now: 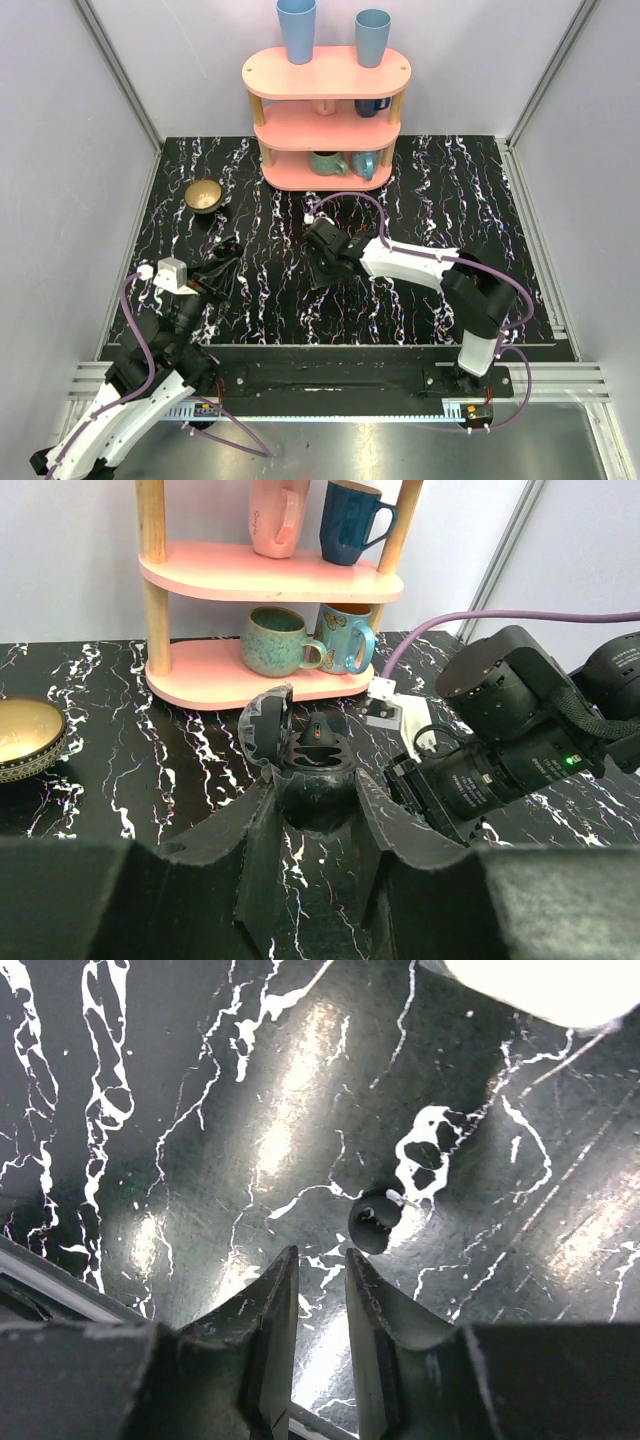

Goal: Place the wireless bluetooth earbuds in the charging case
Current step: Pick up the left earbud from the center of the board.

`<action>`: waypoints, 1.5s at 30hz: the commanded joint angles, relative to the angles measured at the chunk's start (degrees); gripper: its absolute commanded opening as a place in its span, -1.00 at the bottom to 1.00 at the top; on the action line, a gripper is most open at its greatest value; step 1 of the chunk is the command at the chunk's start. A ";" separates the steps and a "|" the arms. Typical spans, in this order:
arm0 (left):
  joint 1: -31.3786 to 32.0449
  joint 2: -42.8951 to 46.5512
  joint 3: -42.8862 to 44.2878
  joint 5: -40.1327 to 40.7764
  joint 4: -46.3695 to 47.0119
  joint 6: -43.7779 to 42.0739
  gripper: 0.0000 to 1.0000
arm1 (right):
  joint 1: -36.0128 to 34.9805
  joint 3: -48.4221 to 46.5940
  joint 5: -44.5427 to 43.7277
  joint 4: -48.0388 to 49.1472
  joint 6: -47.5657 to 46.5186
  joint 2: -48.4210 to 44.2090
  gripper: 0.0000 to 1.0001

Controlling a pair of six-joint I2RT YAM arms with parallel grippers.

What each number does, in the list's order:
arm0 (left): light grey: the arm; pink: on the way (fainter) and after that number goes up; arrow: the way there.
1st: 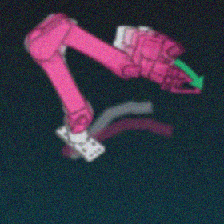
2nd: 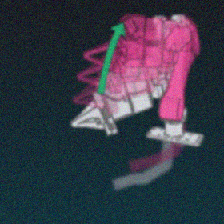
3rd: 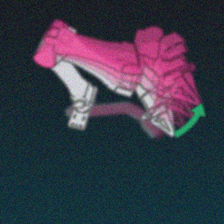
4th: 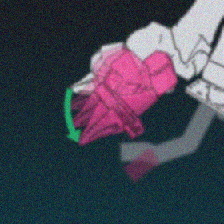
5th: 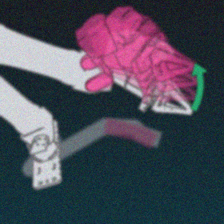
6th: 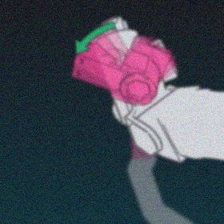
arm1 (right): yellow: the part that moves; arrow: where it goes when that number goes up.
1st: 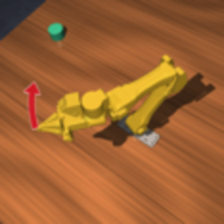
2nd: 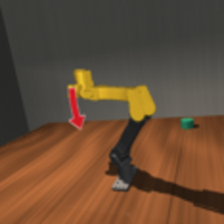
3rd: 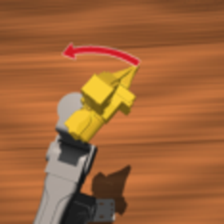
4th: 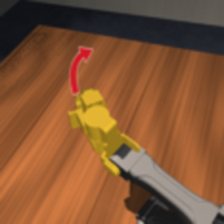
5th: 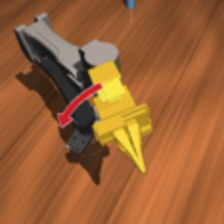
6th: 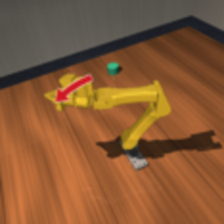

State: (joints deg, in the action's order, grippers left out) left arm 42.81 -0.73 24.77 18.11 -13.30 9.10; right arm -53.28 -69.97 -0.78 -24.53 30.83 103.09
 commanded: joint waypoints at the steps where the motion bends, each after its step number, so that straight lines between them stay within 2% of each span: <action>1: 0.08 8.20 1.77 1.23 2.05 0.57 -1.00 | -0.78 -3.76 0.60 2.21 -1.21 2.64 -0.35; 12: 0.08 8.12 1.86 1.32 1.96 0.65 -1.00 | -0.86 -2.54 1.74 1.95 -0.77 4.84 -0.35; 45: 0.08 8.29 1.86 1.40 1.87 0.74 -1.00 | -0.86 -1.74 -3.97 -2.80 -2.26 5.11 -0.34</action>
State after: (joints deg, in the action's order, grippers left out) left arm 42.81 -0.73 24.77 18.37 -13.32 9.13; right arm -53.69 -71.85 -2.59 -25.58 29.32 107.92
